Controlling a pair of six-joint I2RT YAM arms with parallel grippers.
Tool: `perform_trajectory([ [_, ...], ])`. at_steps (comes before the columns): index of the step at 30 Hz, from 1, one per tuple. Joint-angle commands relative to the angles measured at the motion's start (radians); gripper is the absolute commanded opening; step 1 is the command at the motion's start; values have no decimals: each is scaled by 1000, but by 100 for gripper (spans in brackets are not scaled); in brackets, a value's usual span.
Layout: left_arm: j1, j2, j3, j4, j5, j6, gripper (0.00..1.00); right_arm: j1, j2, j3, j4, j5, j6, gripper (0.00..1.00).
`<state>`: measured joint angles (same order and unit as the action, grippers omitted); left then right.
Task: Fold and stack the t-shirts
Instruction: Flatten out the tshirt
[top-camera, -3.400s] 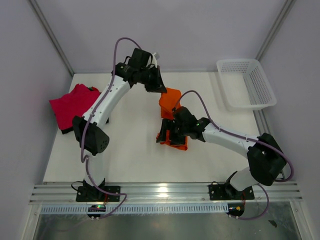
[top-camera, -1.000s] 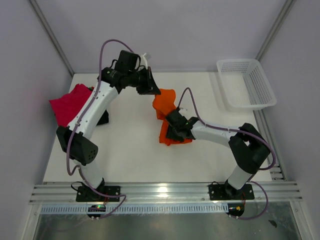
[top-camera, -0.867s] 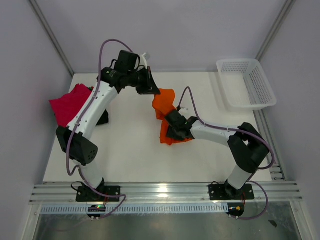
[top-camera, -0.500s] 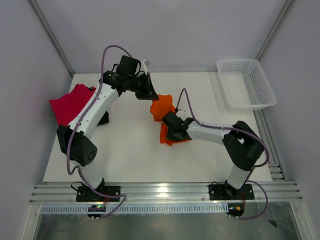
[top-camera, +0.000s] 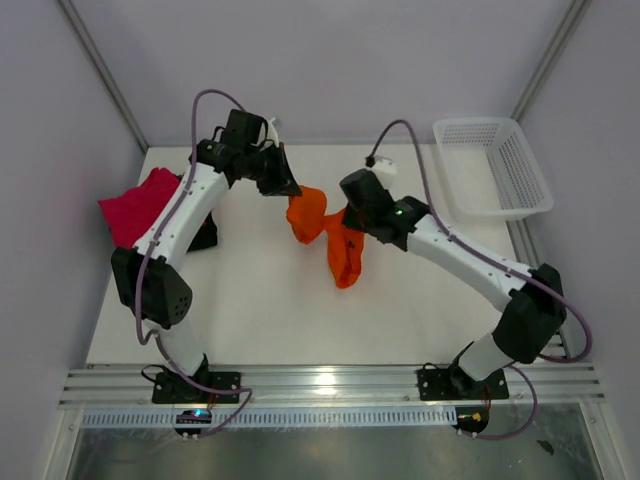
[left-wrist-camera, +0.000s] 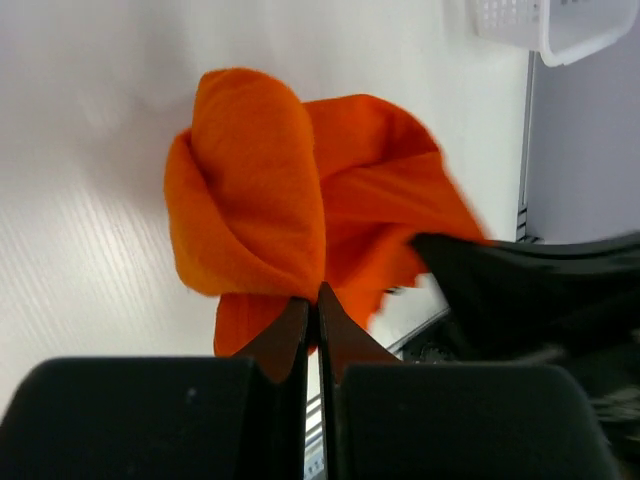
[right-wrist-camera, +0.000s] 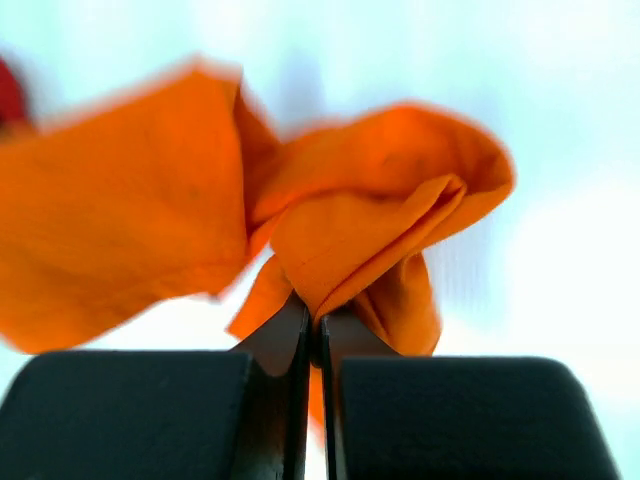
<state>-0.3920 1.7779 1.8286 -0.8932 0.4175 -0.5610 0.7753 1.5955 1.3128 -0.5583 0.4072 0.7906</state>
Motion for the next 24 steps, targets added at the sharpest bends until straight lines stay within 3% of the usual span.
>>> perform_trajectory([
  [1,42,14,57,-9,-14,38,0,-105,-172,137,-100,145,-53,3],
  [6,70,18,72,-7,0,41,0,-224,-347,279,-107,263,-204,3],
  [13,82,51,87,10,44,18,0,-300,-341,601,-258,417,-318,3],
  [24,84,81,112,34,75,-8,0,-303,-362,511,-261,326,-274,3],
])
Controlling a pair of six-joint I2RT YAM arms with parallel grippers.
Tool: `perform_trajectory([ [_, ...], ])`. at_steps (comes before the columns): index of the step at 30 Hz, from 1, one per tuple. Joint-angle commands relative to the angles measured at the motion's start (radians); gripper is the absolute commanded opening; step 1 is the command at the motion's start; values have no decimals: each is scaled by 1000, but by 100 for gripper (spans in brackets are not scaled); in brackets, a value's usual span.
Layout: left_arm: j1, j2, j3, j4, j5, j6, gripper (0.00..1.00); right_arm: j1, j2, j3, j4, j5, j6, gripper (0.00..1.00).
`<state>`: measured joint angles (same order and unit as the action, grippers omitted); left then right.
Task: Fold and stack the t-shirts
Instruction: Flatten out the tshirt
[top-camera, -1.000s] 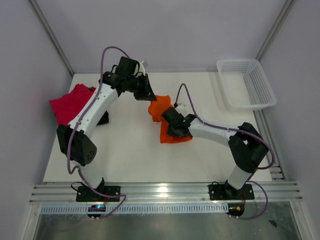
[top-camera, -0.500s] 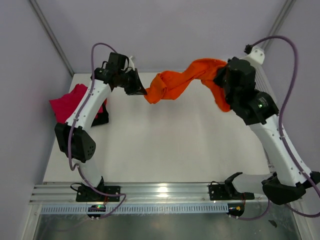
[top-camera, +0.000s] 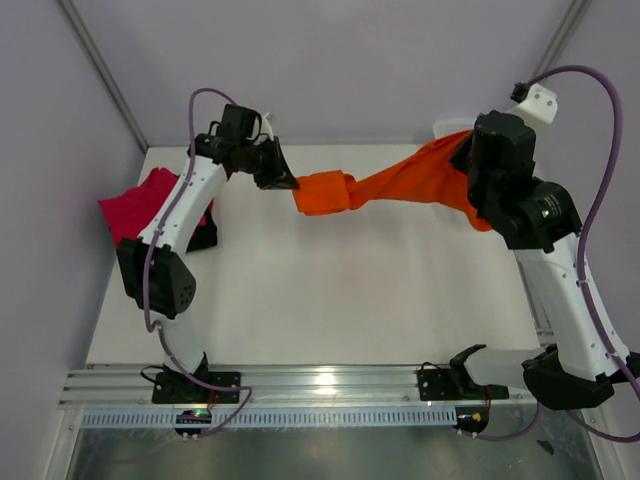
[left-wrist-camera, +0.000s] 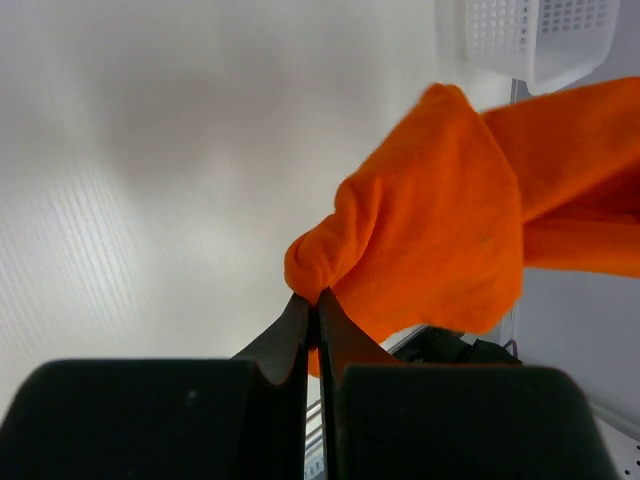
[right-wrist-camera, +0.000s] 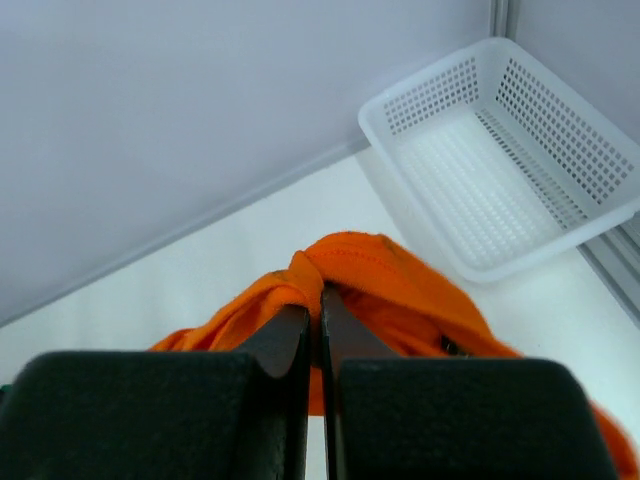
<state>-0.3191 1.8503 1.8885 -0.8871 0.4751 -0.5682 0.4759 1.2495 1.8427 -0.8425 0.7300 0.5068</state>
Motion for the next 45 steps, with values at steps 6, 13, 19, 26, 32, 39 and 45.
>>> perform_trajectory([
  [6,15,20,54,36,37,-22,0,-3,-15,-75,0,-101,22,3],
  [13,17,23,54,50,40,-44,0,-2,-74,-458,84,-423,139,3],
  [19,17,24,57,31,28,-38,0,13,-157,-781,216,-579,138,3],
  [26,18,69,110,5,28,-47,0,20,-189,-988,223,-721,23,3],
  [32,18,104,175,-7,37,-70,0,20,-236,-1074,356,-1003,-45,3],
  [39,17,153,236,-23,59,-91,81,20,-196,-1086,369,-1230,-151,21],
  [45,17,156,227,-33,53,-84,86,21,-219,-1106,372,-1170,-154,50],
])
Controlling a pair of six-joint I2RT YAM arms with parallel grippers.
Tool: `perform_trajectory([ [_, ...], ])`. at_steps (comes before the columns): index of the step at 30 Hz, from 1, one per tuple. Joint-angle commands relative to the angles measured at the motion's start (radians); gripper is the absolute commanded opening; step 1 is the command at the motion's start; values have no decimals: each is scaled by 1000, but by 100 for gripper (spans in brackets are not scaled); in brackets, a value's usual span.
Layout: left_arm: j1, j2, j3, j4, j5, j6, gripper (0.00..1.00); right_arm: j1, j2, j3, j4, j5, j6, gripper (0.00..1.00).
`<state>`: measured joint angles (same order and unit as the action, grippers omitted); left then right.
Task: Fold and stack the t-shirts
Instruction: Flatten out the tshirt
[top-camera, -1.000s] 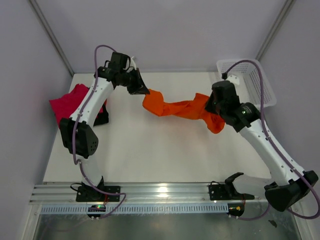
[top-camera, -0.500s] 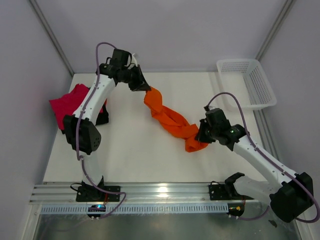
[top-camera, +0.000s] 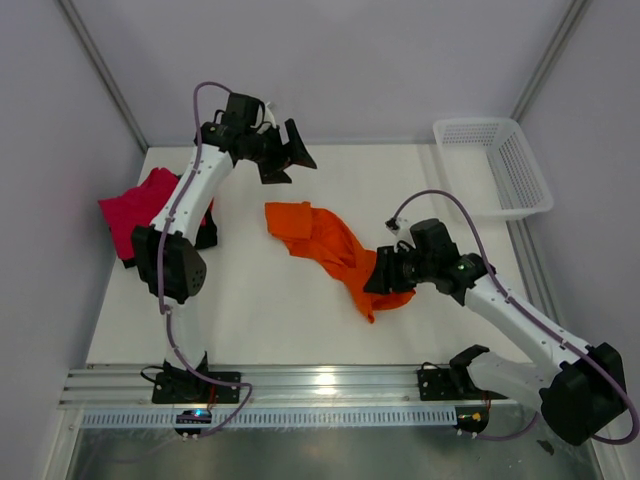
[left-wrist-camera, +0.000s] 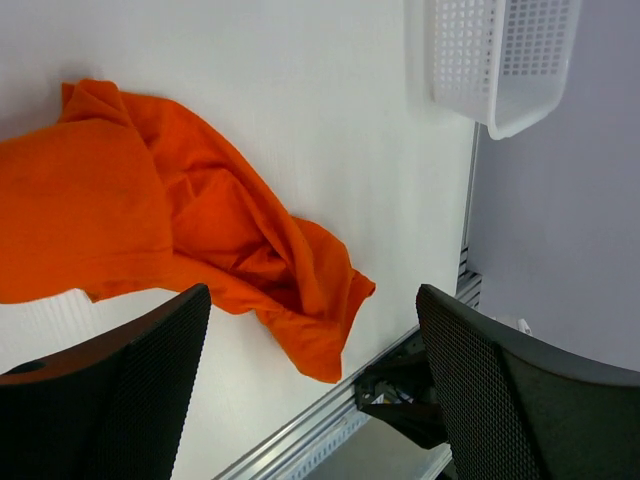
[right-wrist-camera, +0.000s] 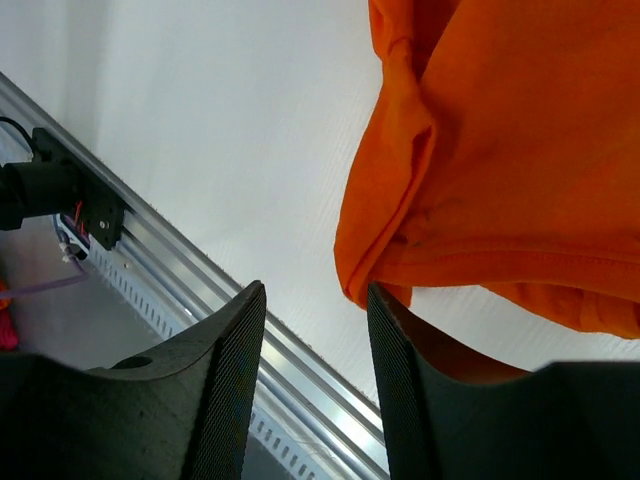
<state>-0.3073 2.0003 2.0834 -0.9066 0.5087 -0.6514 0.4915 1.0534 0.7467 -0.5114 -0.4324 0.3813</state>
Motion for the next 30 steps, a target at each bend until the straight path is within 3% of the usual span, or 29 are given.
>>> perform_trajectory([
  [1,7,5,30,-14,19,1,86,4,-24,-10,42,0,-28,50],
  [10,7,6,24,-18,19,2,87,4,13,-15,28,145,28,50],
  [15,7,3,21,-25,19,9,87,4,123,34,-94,293,218,50],
  [18,5,3,14,-23,19,12,87,4,145,-13,-26,175,327,50],
  [21,5,-1,3,-28,14,18,87,4,128,-122,161,89,476,50],
  [30,7,5,-13,-40,24,33,87,4,45,-188,182,73,608,50],
])
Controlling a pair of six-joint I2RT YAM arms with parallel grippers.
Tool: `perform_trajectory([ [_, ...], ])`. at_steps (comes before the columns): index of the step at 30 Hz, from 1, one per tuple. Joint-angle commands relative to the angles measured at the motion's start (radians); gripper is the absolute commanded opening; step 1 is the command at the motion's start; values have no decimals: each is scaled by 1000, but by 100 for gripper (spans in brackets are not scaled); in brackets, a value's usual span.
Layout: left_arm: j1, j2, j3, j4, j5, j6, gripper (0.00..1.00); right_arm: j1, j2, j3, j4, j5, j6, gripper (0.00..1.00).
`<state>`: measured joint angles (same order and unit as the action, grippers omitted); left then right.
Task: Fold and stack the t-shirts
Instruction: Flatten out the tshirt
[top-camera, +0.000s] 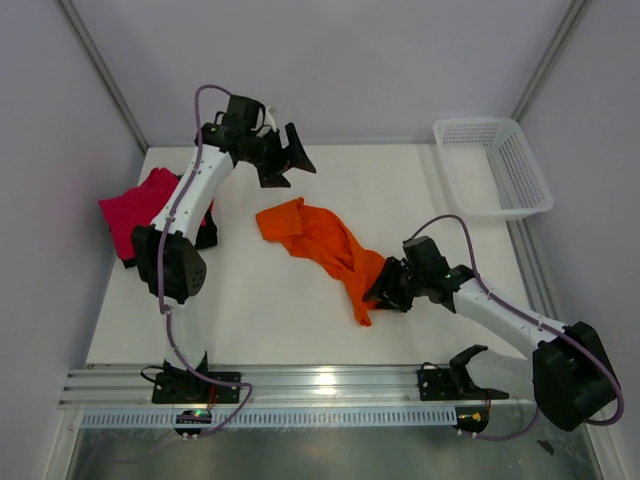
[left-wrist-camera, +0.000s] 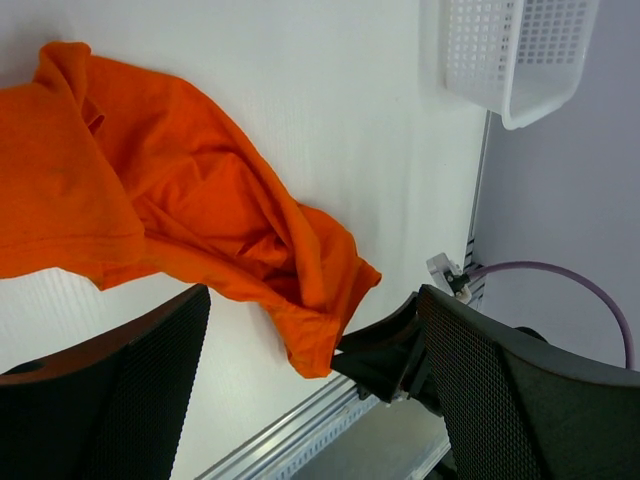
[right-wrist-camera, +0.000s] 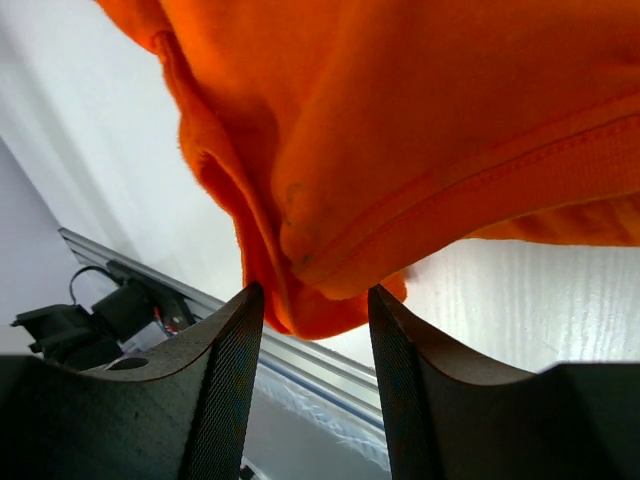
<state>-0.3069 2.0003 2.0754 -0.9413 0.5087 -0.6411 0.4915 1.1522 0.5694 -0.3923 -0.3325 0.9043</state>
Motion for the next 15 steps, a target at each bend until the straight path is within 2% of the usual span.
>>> perform_trajectory([
  [1,6,5,-8,1,27,20,87,4,-63,-14,61,-8,88,50],
  [10,6,2,-58,22,50,20,87,4,-79,-3,98,94,87,50],
  [15,6,6,-34,12,48,31,87,4,-40,46,-77,229,165,50],
])
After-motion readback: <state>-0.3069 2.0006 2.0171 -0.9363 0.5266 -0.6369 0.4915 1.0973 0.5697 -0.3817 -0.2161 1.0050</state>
